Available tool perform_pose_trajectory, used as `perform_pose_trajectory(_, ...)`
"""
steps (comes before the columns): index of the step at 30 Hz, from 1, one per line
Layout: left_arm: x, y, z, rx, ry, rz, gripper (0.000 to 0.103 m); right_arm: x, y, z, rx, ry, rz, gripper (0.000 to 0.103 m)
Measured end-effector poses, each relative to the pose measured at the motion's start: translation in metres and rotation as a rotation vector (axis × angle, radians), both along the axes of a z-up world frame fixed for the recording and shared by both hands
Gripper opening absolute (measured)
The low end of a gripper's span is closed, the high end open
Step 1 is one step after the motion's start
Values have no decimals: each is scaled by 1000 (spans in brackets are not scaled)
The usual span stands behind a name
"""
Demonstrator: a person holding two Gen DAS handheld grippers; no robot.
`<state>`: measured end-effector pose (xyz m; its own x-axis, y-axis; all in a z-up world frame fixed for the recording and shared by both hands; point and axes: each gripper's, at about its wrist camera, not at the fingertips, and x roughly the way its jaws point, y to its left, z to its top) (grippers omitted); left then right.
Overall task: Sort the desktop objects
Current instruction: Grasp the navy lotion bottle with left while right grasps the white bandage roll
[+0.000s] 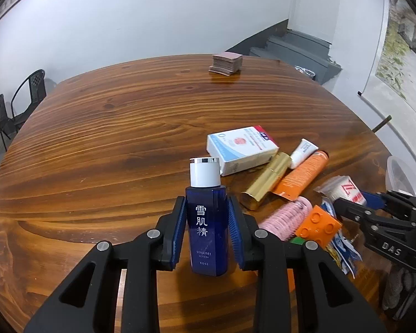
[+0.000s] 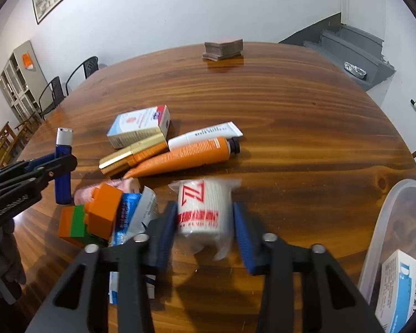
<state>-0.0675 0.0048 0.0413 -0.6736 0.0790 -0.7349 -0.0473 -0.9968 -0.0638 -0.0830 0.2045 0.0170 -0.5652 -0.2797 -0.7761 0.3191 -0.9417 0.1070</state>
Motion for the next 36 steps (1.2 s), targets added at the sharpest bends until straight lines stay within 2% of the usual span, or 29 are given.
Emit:
perform_pose_trajectory(6,7,9,8,-6,28,-21,32,6,3,2,-8,23,-4,40)
perform_pose_trajectory(10,13,12,17,-4,56,-21,31,17,8,13,-31,70,-10,40)
perform_pose_trajectory(18,39,13,31,37,115,15,31,24,17,21,-83,98,-32,40)
perform_pose_trajectory(28,58,23,35,78,137,-3,31,25,22,17,-41,132,-79,40)
perform_pose_trajectory(32,61,37,31,65,131,-48,30,23,27,17,-49,132,-96,40)
perform_pose_trajectory(36,68,41,39,55,173,-57,27,24,32,20,-59,149,-114,40)
